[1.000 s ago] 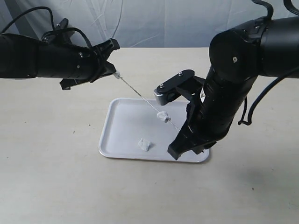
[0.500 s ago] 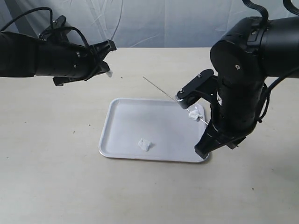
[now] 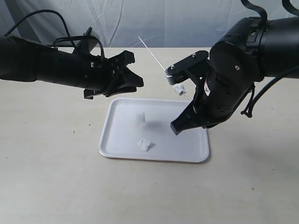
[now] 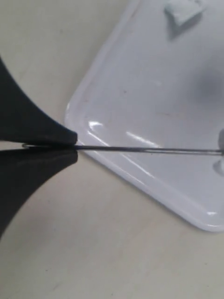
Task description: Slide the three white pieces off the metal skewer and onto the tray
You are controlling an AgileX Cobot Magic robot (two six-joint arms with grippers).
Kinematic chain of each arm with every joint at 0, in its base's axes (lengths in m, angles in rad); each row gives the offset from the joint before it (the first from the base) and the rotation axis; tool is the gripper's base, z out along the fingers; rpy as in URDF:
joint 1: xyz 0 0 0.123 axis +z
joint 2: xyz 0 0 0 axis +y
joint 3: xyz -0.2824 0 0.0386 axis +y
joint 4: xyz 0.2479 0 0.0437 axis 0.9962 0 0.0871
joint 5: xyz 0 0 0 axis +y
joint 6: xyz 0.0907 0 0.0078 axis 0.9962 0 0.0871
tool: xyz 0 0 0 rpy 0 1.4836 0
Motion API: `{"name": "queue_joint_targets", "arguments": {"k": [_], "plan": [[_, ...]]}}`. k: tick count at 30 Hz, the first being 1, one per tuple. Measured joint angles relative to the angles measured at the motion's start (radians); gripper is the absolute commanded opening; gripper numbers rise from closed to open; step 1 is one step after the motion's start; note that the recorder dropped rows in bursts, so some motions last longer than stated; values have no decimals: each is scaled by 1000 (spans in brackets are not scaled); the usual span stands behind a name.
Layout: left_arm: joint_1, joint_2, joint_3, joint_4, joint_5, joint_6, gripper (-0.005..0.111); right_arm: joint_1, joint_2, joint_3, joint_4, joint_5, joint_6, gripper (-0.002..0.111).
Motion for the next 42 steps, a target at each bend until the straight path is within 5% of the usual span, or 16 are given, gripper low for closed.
{"name": "queue_joint_targets", "arguments": {"k": [12, 28, 34, 42], "plan": [[0, 0, 0, -161, 54, 100, 48, 0, 4, 0, 27, -131, 72, -1], [-25, 0, 0, -180, 8, 126, 42, 0, 58, 0, 396, -336, -128, -1], [-25, 0, 0, -180, -4, 132, 6, 0, 58, 0, 415, -340, -145, -1], [-25, 0, 0, -180, -13, 180, 0, 0, 58, 0, 423, -341, -147, -1]]}}
